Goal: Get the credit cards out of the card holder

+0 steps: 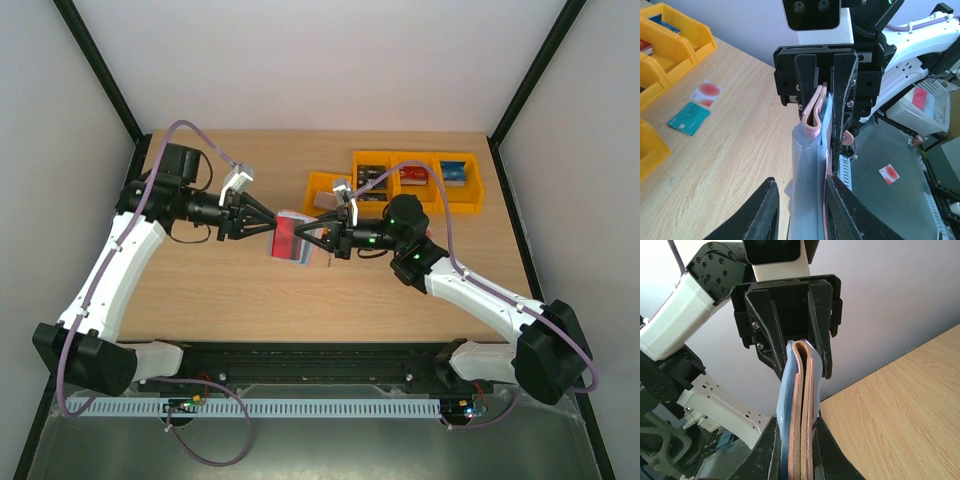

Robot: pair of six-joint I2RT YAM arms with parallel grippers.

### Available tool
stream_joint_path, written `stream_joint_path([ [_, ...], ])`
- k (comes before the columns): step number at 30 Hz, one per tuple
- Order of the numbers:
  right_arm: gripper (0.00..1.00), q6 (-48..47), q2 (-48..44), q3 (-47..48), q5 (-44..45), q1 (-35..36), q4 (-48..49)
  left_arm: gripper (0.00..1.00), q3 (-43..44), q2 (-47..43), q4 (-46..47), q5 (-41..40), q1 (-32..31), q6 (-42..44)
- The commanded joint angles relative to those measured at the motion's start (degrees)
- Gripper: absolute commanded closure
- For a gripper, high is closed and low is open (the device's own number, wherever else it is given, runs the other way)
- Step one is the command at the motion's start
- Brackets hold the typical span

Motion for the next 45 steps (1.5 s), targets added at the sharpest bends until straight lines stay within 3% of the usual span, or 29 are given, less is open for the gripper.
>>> stream_joint_path([
  [1,0.99,-0.7,-3.0,1.4,-3.9,0.4,3.9,0.73,-0.5,-0.5,-0.7,-1.3,0.7,1.6],
  [8,0.98,0.0,-2.9,1.5,-5.5,0.4,5.0,0.82,-0.1,-0.5,-2.7,0.6,0.9,3.9],
  [14,0.98,1.0,-2.7,1.8,-6.8,0.4,6.0,0.81,-0.2,-0.4,-2.4,0.6,1.0,3.6],
  [26,0.98,5.6,-1.2,1.9,-8.8,0.7,10.9,0.83,-2.8,-1.0,3.2,-7.6,-0.3,-2.2],
  [35,0.98,5.3,1.2,2.6,-5.6,2.1,12.4,0.72,-3.6,-0.3,4.2,-5.6,-4.0,-3.1],
  [41,0.98,6.0,1.8,2.7,-4.7,2.2,13.9,0.72,-5.1,-0.1,5.2,-5.9,-5.4,-3.6],
  [43,0.98,6.1,2.0,2.7,-4.3,2.2,13.8,0.79,-5.2,0.0,5.3,-5.6,-5.7,-3.7],
  [45,0.98,5.8,2.2,2.7,-3.7,2.2,13.1,0.95,-4.8,0.1,5.2,-5.2,-5.8,-3.6],
])
